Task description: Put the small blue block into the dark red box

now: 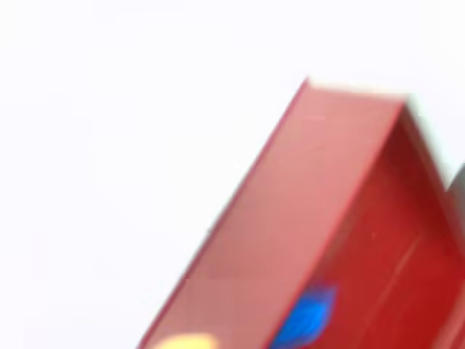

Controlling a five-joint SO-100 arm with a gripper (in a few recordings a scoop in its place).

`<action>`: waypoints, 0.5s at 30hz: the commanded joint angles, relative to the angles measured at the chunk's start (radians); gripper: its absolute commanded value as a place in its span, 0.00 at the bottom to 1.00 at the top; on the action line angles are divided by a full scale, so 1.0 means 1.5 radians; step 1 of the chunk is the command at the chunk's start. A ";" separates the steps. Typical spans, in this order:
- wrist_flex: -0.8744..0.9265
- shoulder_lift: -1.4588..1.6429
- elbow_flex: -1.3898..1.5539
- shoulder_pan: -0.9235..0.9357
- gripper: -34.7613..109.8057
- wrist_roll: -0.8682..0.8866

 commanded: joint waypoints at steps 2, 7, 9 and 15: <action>0.060 0.227 0.098 -0.162 0.24 -0.087; 0.088 0.310 0.189 -0.324 0.24 -0.182; 0.090 0.310 0.226 -0.381 0.24 -0.198; 0.049 0.310 0.337 -0.502 0.24 -0.245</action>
